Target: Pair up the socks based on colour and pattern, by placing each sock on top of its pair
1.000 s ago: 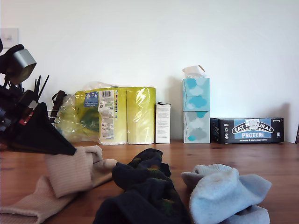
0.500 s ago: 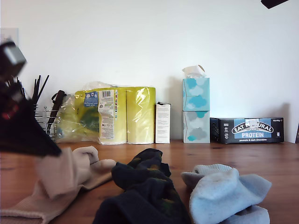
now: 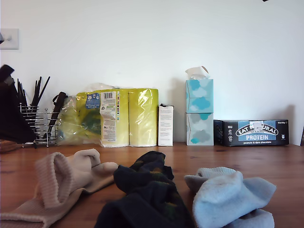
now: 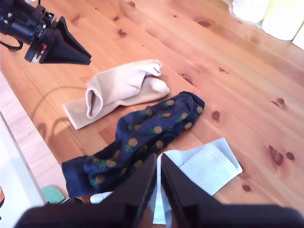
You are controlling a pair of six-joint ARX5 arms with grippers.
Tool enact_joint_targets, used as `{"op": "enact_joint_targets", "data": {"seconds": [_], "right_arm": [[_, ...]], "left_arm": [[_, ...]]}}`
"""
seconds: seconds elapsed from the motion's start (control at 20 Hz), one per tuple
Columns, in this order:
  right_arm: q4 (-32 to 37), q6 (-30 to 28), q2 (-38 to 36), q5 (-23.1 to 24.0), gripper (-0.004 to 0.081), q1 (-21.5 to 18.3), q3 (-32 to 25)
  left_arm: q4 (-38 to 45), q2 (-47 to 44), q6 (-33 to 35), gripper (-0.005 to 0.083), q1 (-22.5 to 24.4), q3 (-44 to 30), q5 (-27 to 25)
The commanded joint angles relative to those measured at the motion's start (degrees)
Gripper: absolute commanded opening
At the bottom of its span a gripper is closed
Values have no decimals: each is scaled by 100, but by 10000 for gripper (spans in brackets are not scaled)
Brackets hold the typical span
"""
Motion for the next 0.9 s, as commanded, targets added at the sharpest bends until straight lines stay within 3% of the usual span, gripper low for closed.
{"op": "enact_joint_targets", "data": {"seconds": [0.0, 0.1, 0.2, 0.25, 0.55, 0.85], "right_arm": [[46, -11, -35, -42, -12, -35, 11], [66, -11, -35, -46, -12, -35, 11], [133, -11, -35, -48, -12, -35, 11], [184, -9, -33, -50, -12, -35, 11], [186, -7, -33, -162, -12, -35, 11], [140, -7, -33, -175, -12, -35, 11]], "left_arm": [[72, -28, 68, 200, -109, 275, 24], [188, 92, 251, 165, -273, 435, 4], [203, 380, 402, 12, -358, 455, 138], [210, 575, 457, -17, -389, 455, 227], [774, 1414, 452, -20, -566, 457, 415], [13, 1580, 345, -20, -566, 457, 551]]}}
